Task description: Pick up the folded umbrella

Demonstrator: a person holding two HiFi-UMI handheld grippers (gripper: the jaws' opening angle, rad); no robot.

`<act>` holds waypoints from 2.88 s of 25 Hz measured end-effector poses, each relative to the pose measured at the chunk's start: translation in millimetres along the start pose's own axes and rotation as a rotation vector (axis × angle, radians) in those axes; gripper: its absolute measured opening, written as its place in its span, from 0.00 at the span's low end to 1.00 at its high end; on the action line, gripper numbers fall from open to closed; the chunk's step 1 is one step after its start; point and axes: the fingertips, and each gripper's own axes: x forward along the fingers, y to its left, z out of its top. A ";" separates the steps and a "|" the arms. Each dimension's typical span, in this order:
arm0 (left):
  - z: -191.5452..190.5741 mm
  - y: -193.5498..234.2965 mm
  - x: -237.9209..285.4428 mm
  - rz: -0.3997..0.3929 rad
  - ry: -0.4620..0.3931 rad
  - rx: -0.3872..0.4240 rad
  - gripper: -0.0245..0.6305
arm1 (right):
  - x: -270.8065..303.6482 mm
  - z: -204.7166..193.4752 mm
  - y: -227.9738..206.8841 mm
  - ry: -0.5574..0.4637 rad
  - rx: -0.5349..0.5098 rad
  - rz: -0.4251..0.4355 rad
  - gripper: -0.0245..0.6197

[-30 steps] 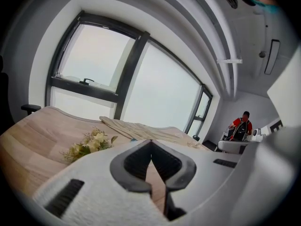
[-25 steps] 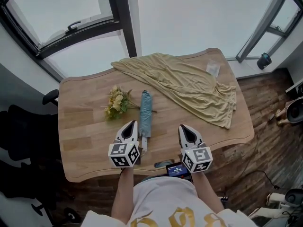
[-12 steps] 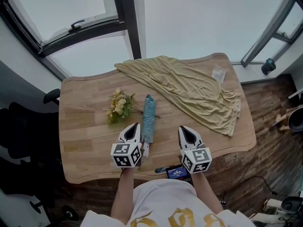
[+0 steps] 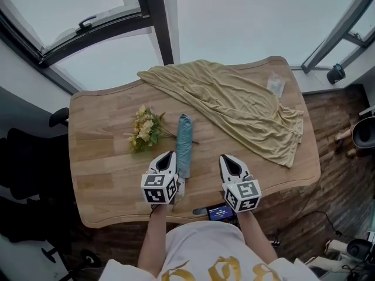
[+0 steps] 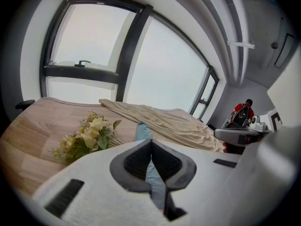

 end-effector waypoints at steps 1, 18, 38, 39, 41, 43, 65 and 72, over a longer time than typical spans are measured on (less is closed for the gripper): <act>-3.2 0.9 4.6 0.000 0.015 0.005 0.05 | 4.2 -2.9 -1.0 0.008 0.002 0.001 0.05; -37.7 9.1 65.4 -0.032 0.192 -0.023 0.28 | 50.0 -39.9 -23.9 0.130 0.050 -0.003 0.05; -80.5 3.1 119.2 -0.080 0.462 -0.082 0.53 | 74.8 -73.3 -39.1 0.213 0.118 -0.017 0.05; -81.7 2.4 120.0 -0.084 0.467 -0.086 0.53 | 74.6 -74.5 -40.1 0.215 0.121 -0.019 0.05; -83.9 0.9 121.8 -0.090 0.471 -0.100 0.53 | 74.6 -76.1 -41.7 0.217 0.127 -0.021 0.05; -85.6 -0.5 123.7 -0.082 0.468 -0.092 0.53 | 75.2 -77.0 -41.9 0.219 0.130 -0.022 0.05; -83.1 -6.3 120.1 -0.112 0.442 -0.064 0.50 | 66.9 -64.0 -45.5 0.183 0.131 -0.030 0.05; -74.9 -5.4 112.0 -0.102 0.377 -0.084 0.50 | 62.6 -57.9 -44.8 0.169 0.129 -0.020 0.05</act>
